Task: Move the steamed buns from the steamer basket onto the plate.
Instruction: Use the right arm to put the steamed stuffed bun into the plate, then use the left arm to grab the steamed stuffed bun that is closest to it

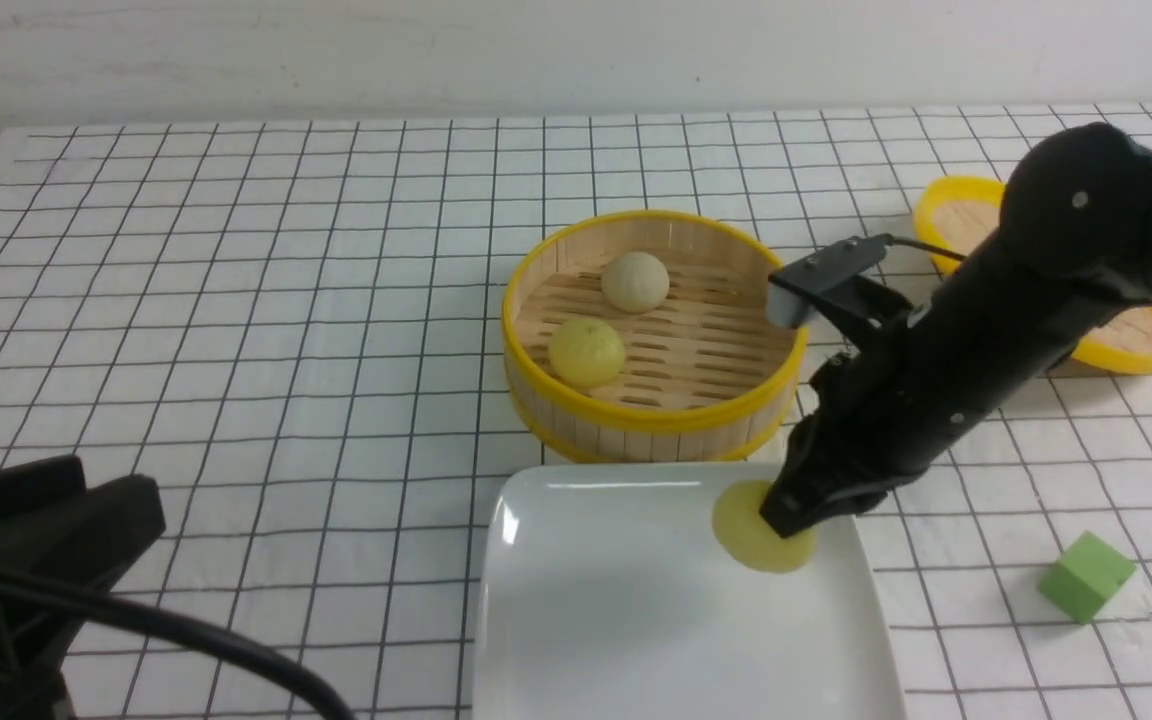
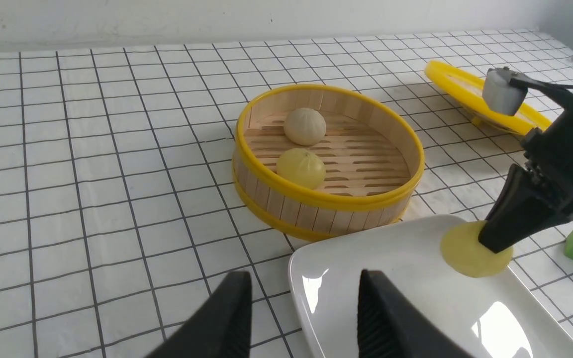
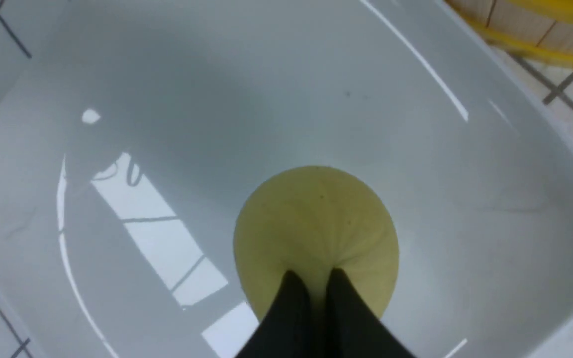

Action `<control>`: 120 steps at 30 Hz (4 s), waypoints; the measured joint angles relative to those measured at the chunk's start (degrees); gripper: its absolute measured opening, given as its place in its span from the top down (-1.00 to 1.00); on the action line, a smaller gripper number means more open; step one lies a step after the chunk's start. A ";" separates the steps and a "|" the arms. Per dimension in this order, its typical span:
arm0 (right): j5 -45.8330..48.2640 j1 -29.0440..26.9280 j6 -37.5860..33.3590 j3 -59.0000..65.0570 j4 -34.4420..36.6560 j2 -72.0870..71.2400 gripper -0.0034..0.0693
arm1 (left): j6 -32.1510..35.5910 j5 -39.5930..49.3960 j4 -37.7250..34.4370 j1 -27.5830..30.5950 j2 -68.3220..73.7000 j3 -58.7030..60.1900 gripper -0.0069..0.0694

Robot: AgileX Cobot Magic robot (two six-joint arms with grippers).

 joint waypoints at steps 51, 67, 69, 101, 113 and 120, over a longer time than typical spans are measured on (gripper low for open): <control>4.30 0.04 2.16 0.07 -4.82 -19.84 -0.24 | 22.92 13.12 -17.69 0.00 39.13 -18.66 -0.03; 4.30 0.04 -1.59 0.07 0.88 -35.08 -0.22 | 24.06 12.38 -7.08 -11.64 56.60 -34.58 -0.23; 5.19 0.04 -1.59 0.07 0.45 -36.22 -0.22 | 21.95 8.32 -2.24 -15.90 57.86 -35.96 -0.23; 19.91 0.04 2.32 2.24 -5.82 -50.63 -0.22 | -16.09 -8.45 42.80 -34.06 93.32 -65.04 -0.23; 20.16 0.04 2.35 2.24 -5.56 -50.88 -0.22 | -20.22 -4.68 43.00 -34.06 94.49 -65.16 -0.23; 20.16 0.04 2.35 2.24 -5.56 -50.88 -0.22 | -20.22 -2.15 39.76 -34.06 96.26 -65.41 -0.23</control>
